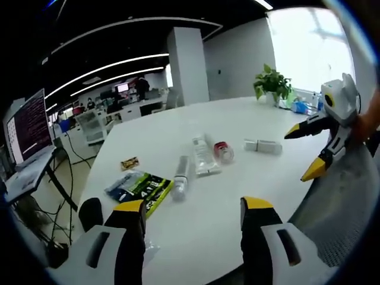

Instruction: Arrange the skincare products in the storage area until every visible bottle or jar stands upright without overlapping.

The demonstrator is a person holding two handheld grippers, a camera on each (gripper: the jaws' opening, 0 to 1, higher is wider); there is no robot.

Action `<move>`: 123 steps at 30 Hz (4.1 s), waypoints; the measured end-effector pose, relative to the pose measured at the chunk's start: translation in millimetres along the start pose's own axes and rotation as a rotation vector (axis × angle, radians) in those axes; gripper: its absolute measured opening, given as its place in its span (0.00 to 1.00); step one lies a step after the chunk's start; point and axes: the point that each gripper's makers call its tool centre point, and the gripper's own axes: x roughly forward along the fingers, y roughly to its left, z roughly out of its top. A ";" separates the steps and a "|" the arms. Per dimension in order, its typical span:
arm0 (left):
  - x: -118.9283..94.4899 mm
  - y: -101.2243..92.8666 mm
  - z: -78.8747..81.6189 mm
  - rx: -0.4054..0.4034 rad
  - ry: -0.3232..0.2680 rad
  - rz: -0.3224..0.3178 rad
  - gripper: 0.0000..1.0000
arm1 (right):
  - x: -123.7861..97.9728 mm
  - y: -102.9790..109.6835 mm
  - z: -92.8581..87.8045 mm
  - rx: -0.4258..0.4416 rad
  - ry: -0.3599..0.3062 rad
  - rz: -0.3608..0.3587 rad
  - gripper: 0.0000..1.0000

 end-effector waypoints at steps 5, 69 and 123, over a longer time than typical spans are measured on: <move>0.5 -0.9 -1.9 0.014 0.012 -0.003 0.62 | -3.0 -8.2 14.7 0.012 -0.014 -0.005 0.79; 0.7 6.9 -9.8 0.031 0.046 0.036 0.55 | 178.2 -70.7 133.0 -1.148 0.536 0.572 0.35; 0.5 11.5 -30.1 0.047 0.124 0.026 0.45 | 225.9 -90.7 54.5 -1.457 0.700 0.771 0.29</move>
